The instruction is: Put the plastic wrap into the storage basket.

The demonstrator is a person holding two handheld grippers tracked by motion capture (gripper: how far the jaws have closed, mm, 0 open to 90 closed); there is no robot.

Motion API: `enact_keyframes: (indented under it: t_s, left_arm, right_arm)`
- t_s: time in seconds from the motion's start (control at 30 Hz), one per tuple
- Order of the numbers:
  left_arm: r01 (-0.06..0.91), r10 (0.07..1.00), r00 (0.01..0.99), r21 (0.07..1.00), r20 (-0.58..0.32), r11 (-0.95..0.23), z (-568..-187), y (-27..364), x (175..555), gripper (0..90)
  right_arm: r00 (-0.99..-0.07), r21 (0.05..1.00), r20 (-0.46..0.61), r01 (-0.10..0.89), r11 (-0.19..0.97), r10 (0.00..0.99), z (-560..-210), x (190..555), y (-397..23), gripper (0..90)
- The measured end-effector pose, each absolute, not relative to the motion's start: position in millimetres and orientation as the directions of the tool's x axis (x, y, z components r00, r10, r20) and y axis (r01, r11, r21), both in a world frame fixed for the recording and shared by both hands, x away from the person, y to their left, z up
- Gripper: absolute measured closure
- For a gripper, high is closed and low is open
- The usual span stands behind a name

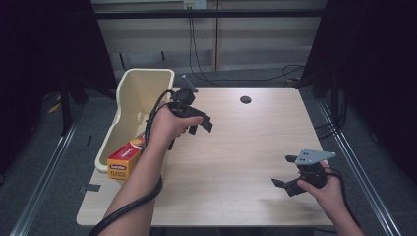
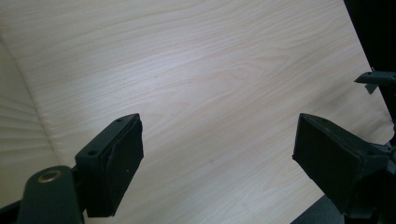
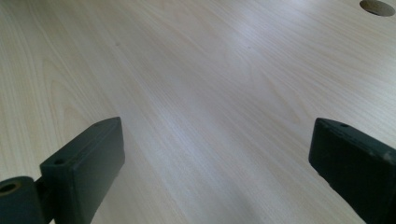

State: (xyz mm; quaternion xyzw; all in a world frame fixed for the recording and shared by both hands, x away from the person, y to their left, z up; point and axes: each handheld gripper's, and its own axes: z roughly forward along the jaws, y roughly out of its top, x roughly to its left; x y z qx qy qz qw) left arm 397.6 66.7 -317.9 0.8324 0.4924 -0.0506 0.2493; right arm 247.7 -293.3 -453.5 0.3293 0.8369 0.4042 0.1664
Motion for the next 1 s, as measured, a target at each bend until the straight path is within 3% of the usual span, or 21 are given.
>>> enact_keyframes:
  t_s: [1.0]
  left_arm:
    - [0.812,0.728,0.574,0.373,-0.374,-0.448,-363,34,385,14.4]
  right_arm:
    - [-0.729,0.783,-0.013,0.418,0.461,0.684,-454,248,-293,3.5]
